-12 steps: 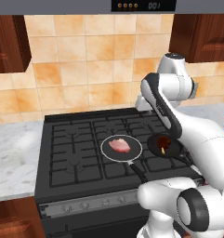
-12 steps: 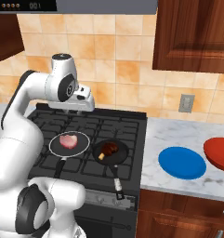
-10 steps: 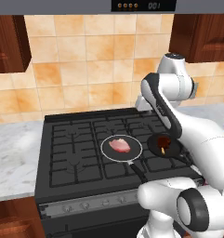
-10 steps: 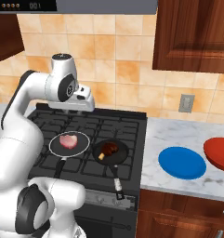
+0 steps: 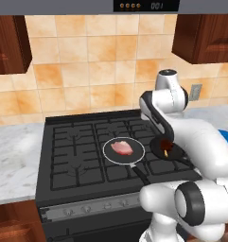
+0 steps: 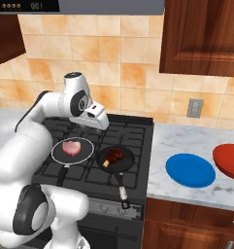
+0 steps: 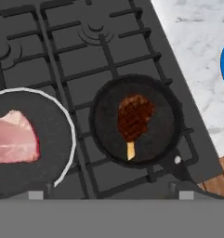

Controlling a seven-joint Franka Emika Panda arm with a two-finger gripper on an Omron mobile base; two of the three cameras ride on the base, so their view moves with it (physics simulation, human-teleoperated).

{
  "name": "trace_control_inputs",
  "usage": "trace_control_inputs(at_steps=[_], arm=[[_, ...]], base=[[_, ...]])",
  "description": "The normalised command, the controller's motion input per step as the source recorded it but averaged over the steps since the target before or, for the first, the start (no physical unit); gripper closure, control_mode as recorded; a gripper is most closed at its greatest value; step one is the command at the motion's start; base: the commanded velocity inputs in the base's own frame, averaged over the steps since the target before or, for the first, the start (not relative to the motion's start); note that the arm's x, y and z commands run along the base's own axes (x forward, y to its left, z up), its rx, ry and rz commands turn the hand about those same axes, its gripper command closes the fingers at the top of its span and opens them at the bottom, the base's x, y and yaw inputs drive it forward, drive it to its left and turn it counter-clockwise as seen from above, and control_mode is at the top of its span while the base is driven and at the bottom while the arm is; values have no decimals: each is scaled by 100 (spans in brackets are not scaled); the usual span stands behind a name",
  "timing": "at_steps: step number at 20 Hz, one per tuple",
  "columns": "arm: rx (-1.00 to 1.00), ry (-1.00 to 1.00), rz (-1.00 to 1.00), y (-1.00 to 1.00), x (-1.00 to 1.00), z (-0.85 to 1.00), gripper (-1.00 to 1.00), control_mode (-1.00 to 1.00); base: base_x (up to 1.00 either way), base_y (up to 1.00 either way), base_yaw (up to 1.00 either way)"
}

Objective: Place one of the steaks on the plate and the other in the bowl. Then place the bowl in the fridge.

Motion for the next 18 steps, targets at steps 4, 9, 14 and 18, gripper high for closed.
trace_control_inputs(at_steps=[4, 9, 14, 18], arm=[[0, 10, -34, -85, 32, -48, -100, -100], [4, 6, -9, -71, 20, -53, -100, -100], [10, 2, 2, -7, 1, -36, -100, -100], [2, 7, 4, 6, 16, -25, -100, -100]], base=[[0, 0, 0], [0, 0, 0], [0, 0, 0], [0, 0, 0]])
